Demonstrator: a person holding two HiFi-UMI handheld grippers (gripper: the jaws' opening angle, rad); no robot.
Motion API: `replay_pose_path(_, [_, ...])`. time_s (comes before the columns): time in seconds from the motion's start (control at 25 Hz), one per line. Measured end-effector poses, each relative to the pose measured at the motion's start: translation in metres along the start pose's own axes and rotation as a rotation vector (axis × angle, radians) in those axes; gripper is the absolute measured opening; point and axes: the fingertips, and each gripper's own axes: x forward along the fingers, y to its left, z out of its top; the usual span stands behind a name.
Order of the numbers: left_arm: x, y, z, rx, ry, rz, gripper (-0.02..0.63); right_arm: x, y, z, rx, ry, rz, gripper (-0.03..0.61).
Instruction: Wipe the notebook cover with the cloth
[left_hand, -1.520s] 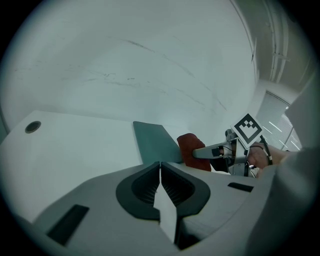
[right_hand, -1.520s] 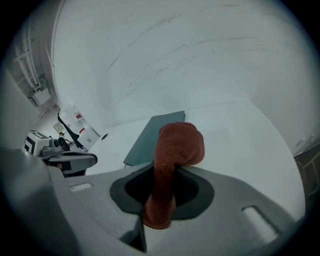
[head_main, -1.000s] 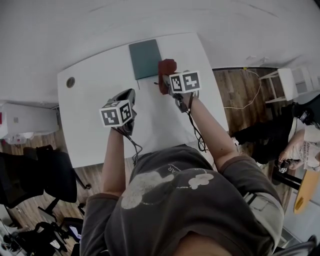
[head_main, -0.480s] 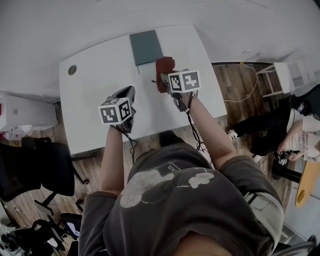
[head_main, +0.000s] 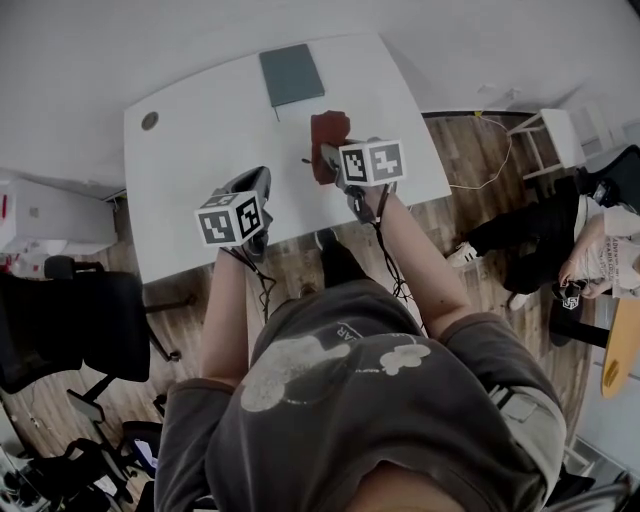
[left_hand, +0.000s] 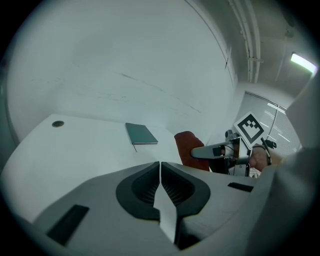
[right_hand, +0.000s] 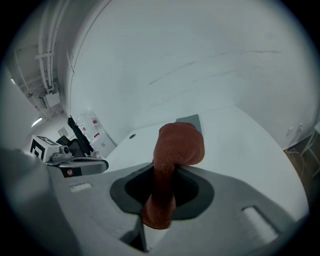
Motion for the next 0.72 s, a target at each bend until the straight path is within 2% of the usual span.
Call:
replay_pose_path(0.24, [-0.029, -0.007, -0.01, 0.017, -0.031, -0.035, 0.008, -0.02, 0.024, -0.027, 0.001, -0.016, 0.007, 0.078])
replay_pose_path(0.56, [-0.06, -0.002, -0.015, 0.023, -0.063, -0.019, 0.009, -0.047, 0.034, -0.053, 0.004, -0.024, -0.033, 0.078])
replay_pose_path(0.72, [-0.067, -0.007, -0.027, 0.01, -0.058, -0.02, 0.009, -0.051, 0.043, -0.058, -0.013, -0.018, -0.019, 0.078])
